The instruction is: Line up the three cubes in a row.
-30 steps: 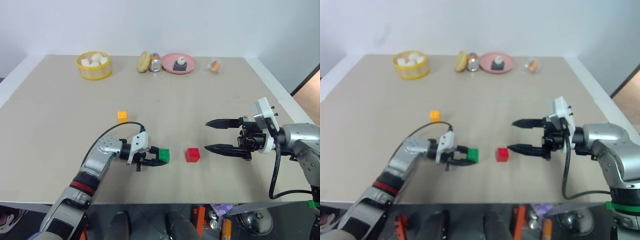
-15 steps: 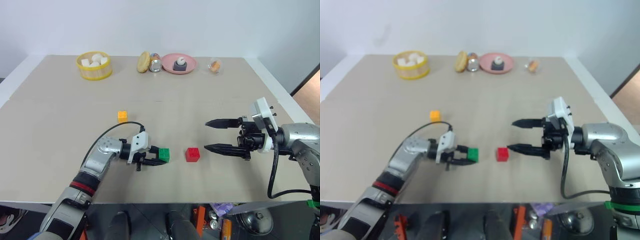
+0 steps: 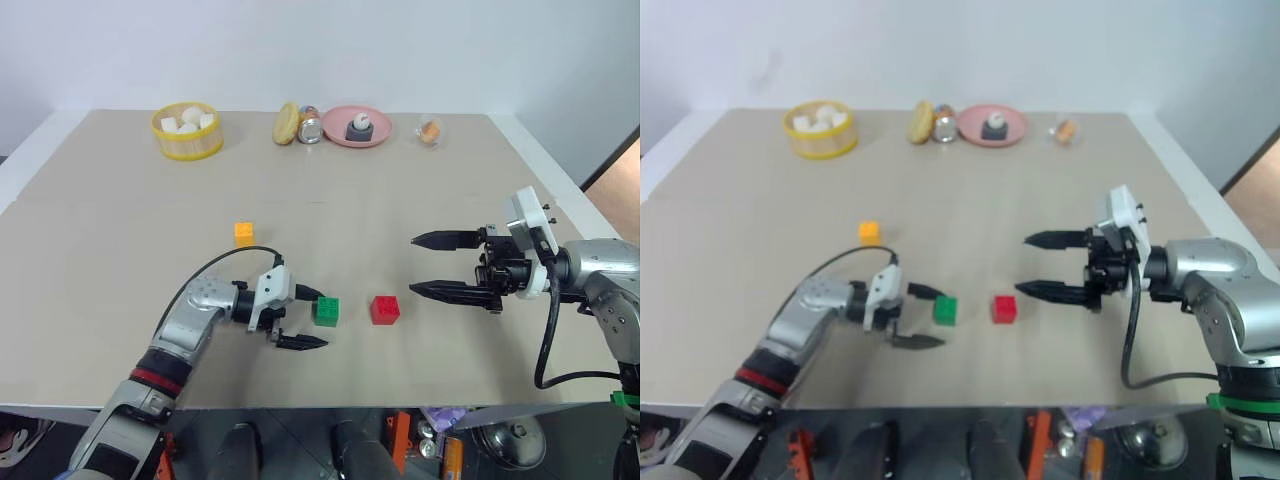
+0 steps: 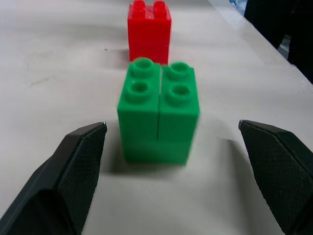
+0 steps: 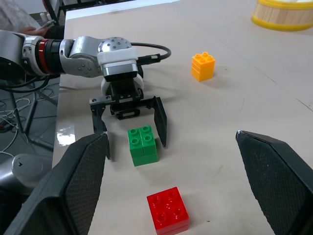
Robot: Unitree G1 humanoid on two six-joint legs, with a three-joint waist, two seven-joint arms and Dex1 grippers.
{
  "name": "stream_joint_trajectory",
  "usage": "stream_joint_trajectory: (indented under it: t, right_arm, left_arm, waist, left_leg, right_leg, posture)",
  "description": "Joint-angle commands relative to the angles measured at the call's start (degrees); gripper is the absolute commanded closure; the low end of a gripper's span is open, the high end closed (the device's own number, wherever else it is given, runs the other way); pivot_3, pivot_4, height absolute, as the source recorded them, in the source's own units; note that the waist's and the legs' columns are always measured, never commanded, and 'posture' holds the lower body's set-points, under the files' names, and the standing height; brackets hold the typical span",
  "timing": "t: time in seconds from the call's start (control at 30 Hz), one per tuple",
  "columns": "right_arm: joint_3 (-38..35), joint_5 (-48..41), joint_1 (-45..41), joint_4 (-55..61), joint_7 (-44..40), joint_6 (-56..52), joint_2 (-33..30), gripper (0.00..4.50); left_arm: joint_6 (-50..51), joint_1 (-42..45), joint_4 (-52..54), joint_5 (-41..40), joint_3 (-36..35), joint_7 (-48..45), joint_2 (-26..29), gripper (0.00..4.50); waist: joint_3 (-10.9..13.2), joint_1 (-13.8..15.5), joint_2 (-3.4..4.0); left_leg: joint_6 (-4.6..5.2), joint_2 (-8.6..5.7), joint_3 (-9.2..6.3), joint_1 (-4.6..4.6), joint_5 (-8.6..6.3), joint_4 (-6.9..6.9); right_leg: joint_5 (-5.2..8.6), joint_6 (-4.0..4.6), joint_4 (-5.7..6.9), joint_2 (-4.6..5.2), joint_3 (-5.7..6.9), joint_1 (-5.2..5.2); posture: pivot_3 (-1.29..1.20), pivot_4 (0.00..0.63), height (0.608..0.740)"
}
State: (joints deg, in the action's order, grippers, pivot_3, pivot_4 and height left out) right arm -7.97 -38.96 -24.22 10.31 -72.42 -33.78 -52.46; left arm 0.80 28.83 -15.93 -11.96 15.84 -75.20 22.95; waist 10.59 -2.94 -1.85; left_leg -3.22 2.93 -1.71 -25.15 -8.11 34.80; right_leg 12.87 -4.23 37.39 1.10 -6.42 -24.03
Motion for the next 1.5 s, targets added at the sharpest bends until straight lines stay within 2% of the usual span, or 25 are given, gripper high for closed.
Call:
stream_joint_trajectory:
  t: [0.03, 0.27, 0.4, 0.67, 0.87, 1.07, 1.37, 1.5]
  right_arm:
    - [-0.53, -0.36, -1.86, 0.04, -0.67, 0.40, -0.28, 0.17]
    - [-0.78, -0.94, -2.69, -0.10, -1.18, 0.31, -0.50, 0.17]
    - [-0.89, -0.68, -3.32, -0.40, -1.29, 0.61, -0.43, 0.17]
    - [-0.88, 0.65, -9.85, -1.81, 7.52, 1.66, 5.75, 0.17]
    - [1.42, 2.10, -12.05, -1.78, 8.57, 3.21, 9.23, 0.17]
    - [1.98, 2.19, -12.28, -1.57, 8.34, 3.43, 9.76, 0.17]
    - [1.43, 1.44, -11.21, 0.07, 8.81, 2.75, 9.81, 0.17]
    - [1.32, 1.40, -10.91, 0.34, 9.39, 2.65, 9.97, 0.17]
  left_arm:
    - [0.32, -1.61, 3.85, -1.28, -3.72, 0.02, 4.46, 0.03]
    - [-3.81, -6.81, 2.15, -0.11, -11.31, 4.48, 13.14, 0.03]
    - [-2.01, -10.28, 5.66, -1.79, -14.91, 8.21, 14.70, 0.03]
    - [11.11, -13.56, 15.04, -5.12, -21.61, 24.83, 10.68, 0.03]
    - [11.43, -14.82, 16.06, -0.35, -18.71, 31.46, 8.35, 0.03]
    - [9.71, -10.88, 7.84, 2.39, -19.53, 36.97, 6.40, 0.03]
    - [8.65, -4.58, 0.73, 3.33, -17.53, 37.46, 4.64, 0.03]
    - [7.58, 1.07, -5.96, 4.75, -16.21, 37.95, 2.66, 0.03]
  waist:
    - [0.00, -0.01, 0.00]
    - [0.00, 0.11, 0.01]
    - [0.00, -0.01, 0.01]
    - [0.01, 0.12, 0.01]
    - [0.01, 0.21, 0.01]
    - [0.01, 0.28, 0.01]
    - [0.01, 0.20, 0.01]
    - [0.01, 0.32, 0.00]
  left_leg:
    - [0.00, 0.00, 0.00, 0.01, 0.00, -0.02]
    - [0.00, 0.02, 0.02, 0.00, 0.00, -0.06]
    - [0.00, 0.09, 0.06, 0.06, 0.00, -0.08]
    - [0.00, 0.13, 0.13, 0.03, 0.00, -0.08]
    - [-0.01, 0.09, 0.11, -0.04, 0.00, -0.16]
    - [0.01, 0.06, 0.07, -0.01, 0.02, -0.19]
    - [0.03, 0.05, 0.08, 0.07, 0.27, -0.17]
    - [0.03, -0.01, 0.08, 0.00, 0.37, -0.17]
  right_leg:
    - [0.00, 0.01, 0.00, 0.00, 0.00, 0.00]
    - [0.02, 0.03, 0.00, 0.02, 0.01, -0.03]
    - [-0.02, 0.10, 0.00, 0.00, 0.03, -0.05]
    - [-0.13, 0.19, 0.01, 0.01, 0.05, -0.14]
    - [0.00, 0.10, -0.01, 0.00, 0.05, -0.15]
    - [0.00, 0.09, 0.00, -0.01, 0.05, -0.11]
    - [-0.50, 0.20, -0.01, 0.01, 0.06, -0.13]
    - [-0.52, 0.17, -0.01, 0.05, 0.06, -0.11]
  posture:
    - [0.00, 0.150, 0.740]
    - [0.00, 0.150, 0.740]
    - [0.00, 0.150, 0.740]
    - [0.00, 0.150, 0.740]
    - [0.00, 0.150, 0.740]
    - [0.00, 0.150, 0.740]
    - [0.00, 0.150, 0.740]
    - [0.00, 0.150, 0.740]
